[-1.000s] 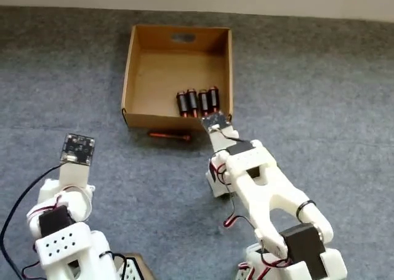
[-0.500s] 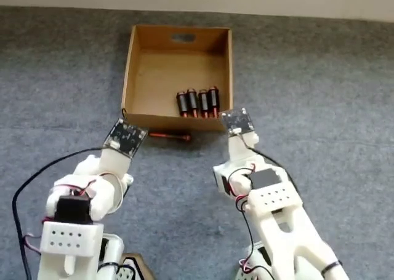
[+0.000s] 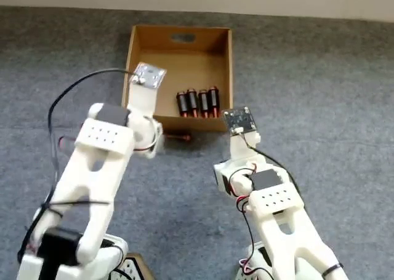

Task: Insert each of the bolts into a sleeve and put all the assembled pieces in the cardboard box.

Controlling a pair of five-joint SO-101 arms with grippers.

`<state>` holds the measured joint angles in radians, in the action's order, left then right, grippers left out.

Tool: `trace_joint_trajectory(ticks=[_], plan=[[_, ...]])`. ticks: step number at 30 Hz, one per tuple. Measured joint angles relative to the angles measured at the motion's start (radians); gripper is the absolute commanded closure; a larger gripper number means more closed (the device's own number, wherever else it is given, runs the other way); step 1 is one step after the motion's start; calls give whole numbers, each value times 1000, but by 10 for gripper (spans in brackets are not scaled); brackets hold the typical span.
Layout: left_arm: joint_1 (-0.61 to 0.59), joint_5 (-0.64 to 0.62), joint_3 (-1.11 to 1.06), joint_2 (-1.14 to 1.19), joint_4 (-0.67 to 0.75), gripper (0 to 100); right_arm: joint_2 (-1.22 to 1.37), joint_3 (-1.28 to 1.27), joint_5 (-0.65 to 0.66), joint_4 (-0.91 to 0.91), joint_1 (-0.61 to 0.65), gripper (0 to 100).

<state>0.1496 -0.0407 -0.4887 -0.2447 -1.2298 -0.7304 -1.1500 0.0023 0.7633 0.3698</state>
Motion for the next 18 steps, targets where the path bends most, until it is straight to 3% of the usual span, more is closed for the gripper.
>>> trace_joint_trajectory(ticks=[6,18], plan=[[58,-235,55,235,186,836,0,0,0,0,0,993],[61,-267,57,361,404,833,0,0,0,0,0,993]])
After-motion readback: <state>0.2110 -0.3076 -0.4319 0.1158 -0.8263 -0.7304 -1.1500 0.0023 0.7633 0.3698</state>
